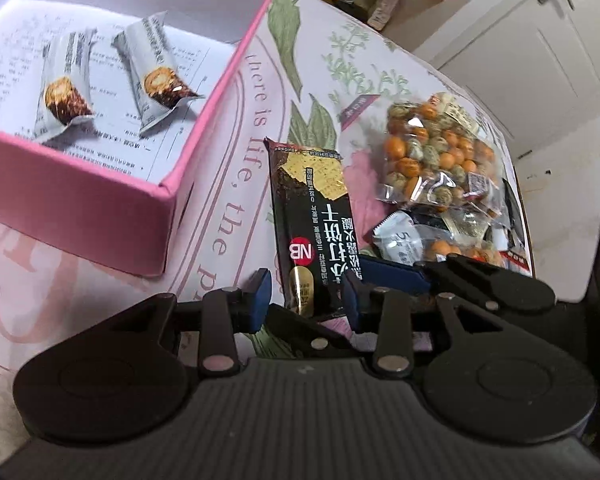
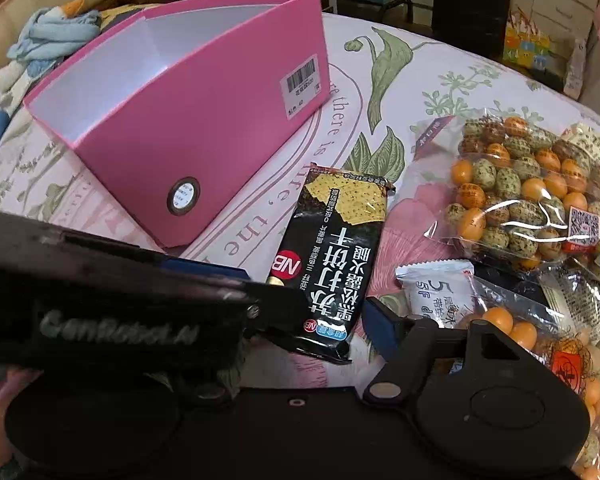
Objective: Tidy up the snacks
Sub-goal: 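Grasp the black NB cracker packet beside the box with the left gripper, then lower the cracker packet into the pink box and open the left gripper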
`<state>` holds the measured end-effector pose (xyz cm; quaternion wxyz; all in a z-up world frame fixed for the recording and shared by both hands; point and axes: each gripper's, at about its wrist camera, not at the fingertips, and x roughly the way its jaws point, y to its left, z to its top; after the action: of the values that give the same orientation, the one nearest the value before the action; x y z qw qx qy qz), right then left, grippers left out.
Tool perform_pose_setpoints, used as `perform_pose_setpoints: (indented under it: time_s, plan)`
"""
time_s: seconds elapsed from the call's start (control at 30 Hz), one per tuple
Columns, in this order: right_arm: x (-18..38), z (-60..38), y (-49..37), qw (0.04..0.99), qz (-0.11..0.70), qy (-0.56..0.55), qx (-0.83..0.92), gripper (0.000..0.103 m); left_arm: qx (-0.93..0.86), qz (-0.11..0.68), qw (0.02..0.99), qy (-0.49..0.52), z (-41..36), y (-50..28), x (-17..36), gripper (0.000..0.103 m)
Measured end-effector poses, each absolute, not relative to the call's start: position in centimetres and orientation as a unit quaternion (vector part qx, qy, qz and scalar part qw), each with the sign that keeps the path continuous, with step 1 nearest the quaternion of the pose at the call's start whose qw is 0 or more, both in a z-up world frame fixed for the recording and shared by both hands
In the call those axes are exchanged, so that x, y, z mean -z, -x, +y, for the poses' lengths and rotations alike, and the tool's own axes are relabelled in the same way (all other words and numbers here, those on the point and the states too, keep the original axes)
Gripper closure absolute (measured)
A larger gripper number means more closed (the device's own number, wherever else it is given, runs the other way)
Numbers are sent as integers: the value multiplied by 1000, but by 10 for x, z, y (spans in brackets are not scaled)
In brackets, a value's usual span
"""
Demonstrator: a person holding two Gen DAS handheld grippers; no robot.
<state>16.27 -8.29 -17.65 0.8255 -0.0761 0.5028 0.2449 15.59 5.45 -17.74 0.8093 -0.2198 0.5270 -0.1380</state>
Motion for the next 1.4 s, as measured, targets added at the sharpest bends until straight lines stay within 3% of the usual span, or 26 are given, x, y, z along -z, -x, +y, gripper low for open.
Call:
perform_pose_setpoints:
  time_s: [0.2, 0.33, 0.47, 1.4]
  plan:
    - [182, -72, -158, 841, 474, 109, -235, 23, 147, 516, 812, 231, 45, -162, 183, 66]
    - [178, -70, -156, 847, 469, 120, -222, 36, 151, 511, 809, 247, 54, -162, 181, 68]
    - [170, -72, -152, 844, 481, 97, -216, 38, 165, 516, 804, 247, 62, -159, 175, 68]
    - [96, -39, -72, 857, 438, 106, -249, 39, 182, 502, 832, 151, 91, -77, 84, 68]
